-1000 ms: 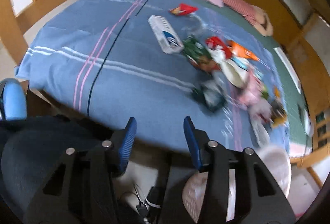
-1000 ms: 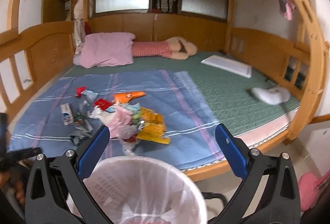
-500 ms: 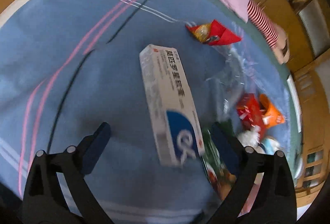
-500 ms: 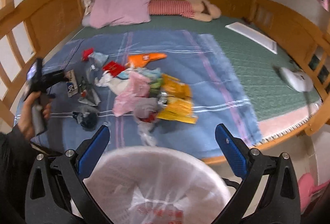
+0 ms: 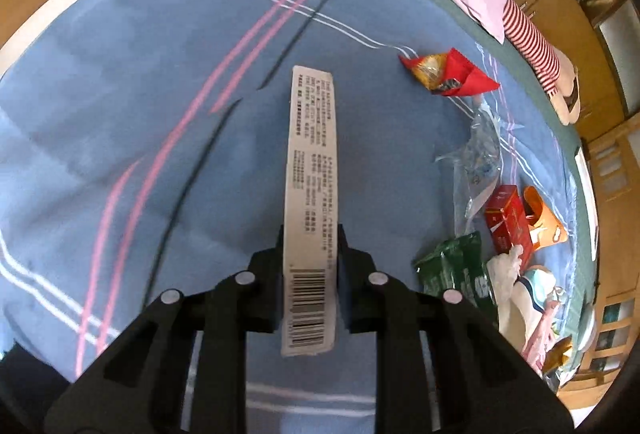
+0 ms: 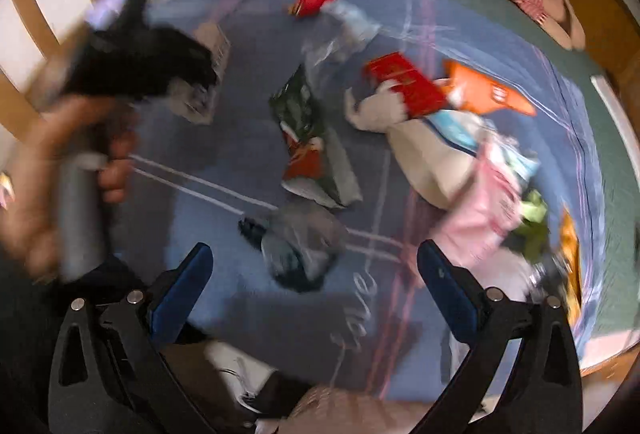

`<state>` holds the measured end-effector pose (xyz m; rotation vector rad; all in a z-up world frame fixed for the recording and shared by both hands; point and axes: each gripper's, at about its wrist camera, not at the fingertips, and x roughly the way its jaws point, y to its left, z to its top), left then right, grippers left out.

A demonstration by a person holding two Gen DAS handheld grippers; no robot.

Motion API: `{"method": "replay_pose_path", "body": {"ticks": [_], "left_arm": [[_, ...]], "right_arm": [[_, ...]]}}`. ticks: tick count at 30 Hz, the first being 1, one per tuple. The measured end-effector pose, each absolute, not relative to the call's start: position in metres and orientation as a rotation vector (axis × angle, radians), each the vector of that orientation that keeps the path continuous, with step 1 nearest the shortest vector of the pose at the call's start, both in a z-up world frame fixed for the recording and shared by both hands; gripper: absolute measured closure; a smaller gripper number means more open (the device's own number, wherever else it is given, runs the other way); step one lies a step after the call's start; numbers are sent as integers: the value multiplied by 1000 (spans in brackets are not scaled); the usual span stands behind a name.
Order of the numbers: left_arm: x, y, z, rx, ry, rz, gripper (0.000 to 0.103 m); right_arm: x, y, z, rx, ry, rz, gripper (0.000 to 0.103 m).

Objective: Collect trash
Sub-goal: 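Grasp the dark plastic bag with the right tool while left holds the box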

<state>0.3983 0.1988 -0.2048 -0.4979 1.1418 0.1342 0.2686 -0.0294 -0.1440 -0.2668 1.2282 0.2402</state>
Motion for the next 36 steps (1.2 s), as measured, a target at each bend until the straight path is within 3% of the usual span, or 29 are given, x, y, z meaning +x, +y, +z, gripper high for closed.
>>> {"method": "replay_pose_path", "body": {"ticks": [4, 5, 6, 7, 11, 20, 29, 34, 36], "left_arm": [[377, 198, -187, -449, 1085, 128, 81], [370, 198, -181, -435, 1071, 129, 81], [366, 197, -178, -419, 1056, 131, 81], [362, 194, -175, -400, 1041, 137, 81], [335, 208, -168, -408, 1026, 160, 81], [289, 211, -156, -355, 955, 136, 81], [244, 186, -143, -191, 881, 75, 81], [222, 190, -142, -184, 877, 88, 81], [214, 188, -144, -178, 891, 84, 81]], "right_arm": [[279, -7, -179, -405, 1319, 180, 4], [279, -2, -186, -438, 1325, 181, 11], [278, 3, -194, -474, 1333, 186, 27], [276, 5, -196, -481, 1334, 188, 35], [268, -3, -186, -412, 1294, 230, 52], [235, -37, -117, -220, 1127, 314, 53], [139, -98, -31, -48, 869, 311, 53], [100, -144, -31, -25, 873, 245, 52], [84, -160, -41, -16, 923, 211, 45]]}}
